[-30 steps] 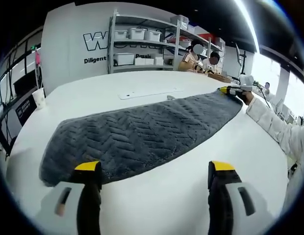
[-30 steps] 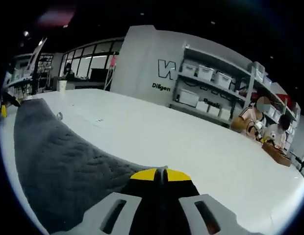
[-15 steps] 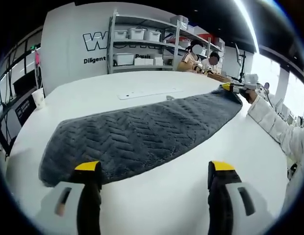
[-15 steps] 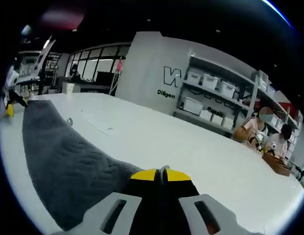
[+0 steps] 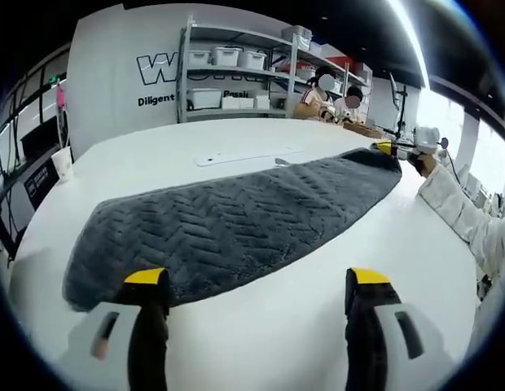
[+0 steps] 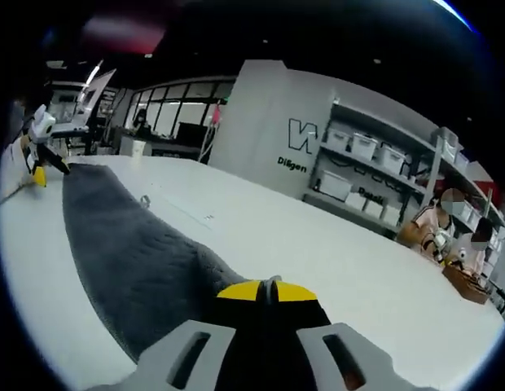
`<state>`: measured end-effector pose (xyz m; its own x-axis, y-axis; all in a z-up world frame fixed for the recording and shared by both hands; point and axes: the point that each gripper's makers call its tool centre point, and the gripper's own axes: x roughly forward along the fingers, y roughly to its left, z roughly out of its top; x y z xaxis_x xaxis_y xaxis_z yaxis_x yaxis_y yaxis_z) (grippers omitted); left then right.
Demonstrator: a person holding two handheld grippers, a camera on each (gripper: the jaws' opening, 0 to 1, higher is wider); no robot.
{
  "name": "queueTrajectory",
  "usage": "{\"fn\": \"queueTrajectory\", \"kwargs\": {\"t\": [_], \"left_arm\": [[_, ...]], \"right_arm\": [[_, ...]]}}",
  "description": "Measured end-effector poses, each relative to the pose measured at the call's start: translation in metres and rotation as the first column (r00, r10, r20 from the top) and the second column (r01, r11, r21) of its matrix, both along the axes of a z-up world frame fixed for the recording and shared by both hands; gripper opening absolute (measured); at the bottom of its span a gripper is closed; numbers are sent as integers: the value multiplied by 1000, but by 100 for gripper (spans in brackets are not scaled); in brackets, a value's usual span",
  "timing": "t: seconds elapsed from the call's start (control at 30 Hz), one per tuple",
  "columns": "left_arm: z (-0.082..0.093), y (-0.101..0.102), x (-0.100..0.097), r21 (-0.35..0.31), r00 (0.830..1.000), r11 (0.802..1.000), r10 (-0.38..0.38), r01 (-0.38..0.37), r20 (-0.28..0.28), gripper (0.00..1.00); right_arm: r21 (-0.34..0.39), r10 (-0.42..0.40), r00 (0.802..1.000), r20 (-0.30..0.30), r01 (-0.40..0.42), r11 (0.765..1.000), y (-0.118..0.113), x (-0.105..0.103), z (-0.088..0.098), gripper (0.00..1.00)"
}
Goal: Open the folded towel by lifting each exposed corner and separating the folded layers until the towel lies flat within the target outline without major curled edges
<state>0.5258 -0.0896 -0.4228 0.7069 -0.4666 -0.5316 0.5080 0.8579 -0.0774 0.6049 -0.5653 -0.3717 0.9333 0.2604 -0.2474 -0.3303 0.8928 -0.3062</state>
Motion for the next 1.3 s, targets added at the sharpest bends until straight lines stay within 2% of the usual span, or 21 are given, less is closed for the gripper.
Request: {"fn": "queueTrajectory", "kwargs": {"t": [0.1,0.33,0.77,0.87,1.13,1.3], "left_arm": [[0,0,0,2,1000,1000,1,-1,-1,88],[0,0,0,0,1000,1000,0,0,-1,88],[0,1,-1,0,1000,1000,5,-5,-4,88],[0,1,-1,0,1000,1000,4,-4,-3,88],[0,1,-2,-1,1000,1000,5,-5,-2,88],[0,0,-2,1,1000,1000,1,-1,-5,88]], "right_arm": [[-9,15,1000,10,-15,1000,3,-5,1,0],[-32,53,999,-12,-53,998,11,-19,-9,0],[-94,119,988,-99,-129,987,24,-40,-31,0],[-107,122,985,-123,-135,985,24,-42,-38,0],[-135,136,981,-142,-155,979,25,-47,-45,0],[-149,130,980,-152,-153,977,26,-48,-46,5]]}}
